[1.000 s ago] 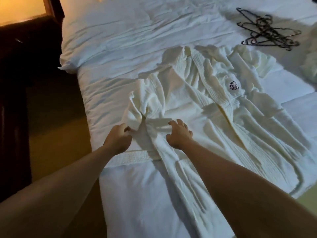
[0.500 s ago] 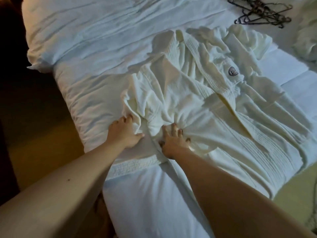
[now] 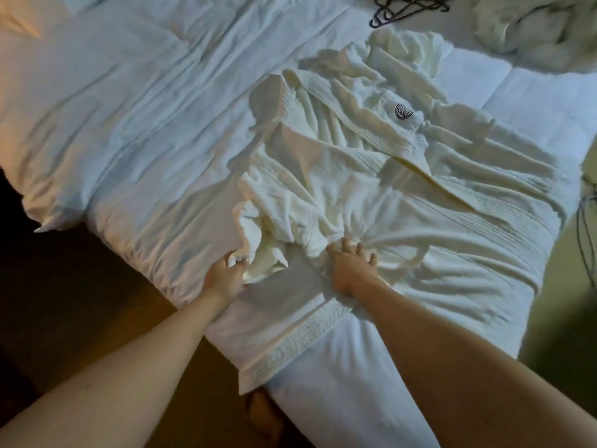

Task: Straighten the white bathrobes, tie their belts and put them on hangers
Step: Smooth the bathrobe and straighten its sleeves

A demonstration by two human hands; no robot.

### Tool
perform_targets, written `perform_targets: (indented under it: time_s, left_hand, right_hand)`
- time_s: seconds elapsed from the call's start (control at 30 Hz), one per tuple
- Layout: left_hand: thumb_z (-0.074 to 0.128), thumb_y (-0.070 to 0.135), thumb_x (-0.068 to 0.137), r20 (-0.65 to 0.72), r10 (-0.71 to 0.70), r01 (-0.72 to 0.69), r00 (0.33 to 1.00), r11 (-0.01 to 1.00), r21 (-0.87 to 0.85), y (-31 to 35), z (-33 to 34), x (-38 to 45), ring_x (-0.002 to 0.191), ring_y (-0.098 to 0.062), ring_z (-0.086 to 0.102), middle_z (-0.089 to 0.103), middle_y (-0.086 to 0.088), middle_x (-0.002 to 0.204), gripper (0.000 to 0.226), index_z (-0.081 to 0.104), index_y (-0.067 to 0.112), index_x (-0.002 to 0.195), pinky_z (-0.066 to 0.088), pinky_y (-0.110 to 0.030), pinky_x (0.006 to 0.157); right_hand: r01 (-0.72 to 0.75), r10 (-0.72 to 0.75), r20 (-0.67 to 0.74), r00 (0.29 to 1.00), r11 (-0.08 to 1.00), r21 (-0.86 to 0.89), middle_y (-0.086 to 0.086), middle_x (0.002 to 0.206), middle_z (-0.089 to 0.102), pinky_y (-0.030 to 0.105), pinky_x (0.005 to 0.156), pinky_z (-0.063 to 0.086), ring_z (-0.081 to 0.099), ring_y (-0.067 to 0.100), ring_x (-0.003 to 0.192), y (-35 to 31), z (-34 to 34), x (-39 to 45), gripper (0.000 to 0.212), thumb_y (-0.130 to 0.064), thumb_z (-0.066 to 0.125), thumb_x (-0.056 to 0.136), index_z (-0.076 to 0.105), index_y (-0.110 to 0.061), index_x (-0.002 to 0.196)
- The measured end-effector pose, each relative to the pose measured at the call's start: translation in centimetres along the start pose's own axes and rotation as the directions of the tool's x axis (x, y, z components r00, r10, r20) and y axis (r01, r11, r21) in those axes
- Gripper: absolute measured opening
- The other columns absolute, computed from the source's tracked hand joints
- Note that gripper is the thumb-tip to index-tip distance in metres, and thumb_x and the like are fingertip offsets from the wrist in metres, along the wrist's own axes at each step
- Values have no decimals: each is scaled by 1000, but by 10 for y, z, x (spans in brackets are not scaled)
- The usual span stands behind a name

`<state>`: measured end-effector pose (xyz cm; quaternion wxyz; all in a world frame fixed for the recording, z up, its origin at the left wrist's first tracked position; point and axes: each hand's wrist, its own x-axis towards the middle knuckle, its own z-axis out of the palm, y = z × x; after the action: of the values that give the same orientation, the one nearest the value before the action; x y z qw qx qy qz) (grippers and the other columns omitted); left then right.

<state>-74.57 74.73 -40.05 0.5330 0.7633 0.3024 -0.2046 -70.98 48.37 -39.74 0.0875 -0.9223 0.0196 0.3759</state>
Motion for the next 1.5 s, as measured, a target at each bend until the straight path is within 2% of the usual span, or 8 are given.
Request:
perform_targets:
  time_s: [0.23, 0.37, 0.5, 0.67, 0.93, 1.07, 1.2, 1.5]
  left_hand:
    - [70, 19, 91, -118, -335, 197, 935, 765, -613, -18, -47, -21, 87, -28, 71, 72, -10, 97, 15, 66, 18, 106, 59, -42, 75]
    - [79, 18, 81, -219, -264, 198, 939, 939, -281, -42, -67, -10, 90, -33, 70, 68, -14, 109, 40, 60, 17, 117, 60, -40, 69]
    - [81, 37, 80, -122, -108, 133, 987, 968, 214, -39, -74, 3, 95, -27, 64, 63, -4, 106, 47, 56, 19, 116, 58, -40, 78]
    - [64, 58, 80, -42, 148, -113, 988, 884, 455, -19, -90, 45, 83, -21, 63, 66, 3, 87, 36, 65, 23, 89, 43, -33, 67]
    - [55, 27, 99, 101, 126, -159, 987, 858, 488, -33, -133, 61, 74, -33, 52, 48, -4, 69, 32, 46, 14, 72, 29, -36, 61]
    - [54, 26, 102, 119, -40, -43, 992, 785, 618, -68, -172, 69, 119, -42, 56, 59, -22, 131, 41, 55, 4, 136, 37, -31, 80]
    - [57, 21, 98, 174, -80, -78, 981, 664, 744, -77, -188, 77, 107, -36, 59, 60, -18, 128, 44, 50, 7, 139, 41, -32, 78]
    - [61, 48, 95, 171, 227, -284, 959, 813, 508, -30, -140, 76, 102, -23, 57, 59, 5, 105, 42, 58, 15, 120, 40, -33, 85]
  right_hand:
    - [236, -1, -549, 836, 904, 357, 1, 113, 58, 39, 88, 45, 54, 24, 103, -54, 29, -56, 24, -12, 52, 87, 60, -19, 108]
    - [42, 122, -157, 980, 645, 763, -1, 69, 53, 31, 54, 36, 49, 17, 62, -106, 29, -55, 23, -25, 49, 94, 48, -14, 73]
    - [-103, 200, -4, 980, 521, 847, 12, 119, 63, 29, 79, 45, 61, 29, 113, -134, 39, -36, 57, -42, 62, 92, 51, -5, 134]
    - [-72, 294, -74, 953, 457, 887, 7, 121, 65, 32, 92, 46, 59, 27, 119, -156, 48, -19, 50, -35, 74, 86, 57, -10, 126]
    - [-57, 538, -110, 836, 283, 957, 0, 72, 57, 29, 54, 38, 57, 22, 71, -204, 86, -54, 21, -20, 51, 96, 53, -17, 75]
    - [-304, 359, 176, 917, 338, 891, 6, 82, 63, 26, 43, 48, 65, 21, 67, -225, 123, -79, 12, -11, 50, 95, 58, -12, 86]
    - [-381, 187, 332, 924, 510, 771, 7, 82, 69, 28, 51, 50, 66, 20, 67, -229, 131, -88, 10, -14, 56, 90, 59, -17, 80]
    - [-53, 520, -86, 850, 247, 968, -3, 94, 66, 29, 61, 50, 63, 13, 84, -217, 105, -51, 25, -40, 62, 96, 63, -18, 105]
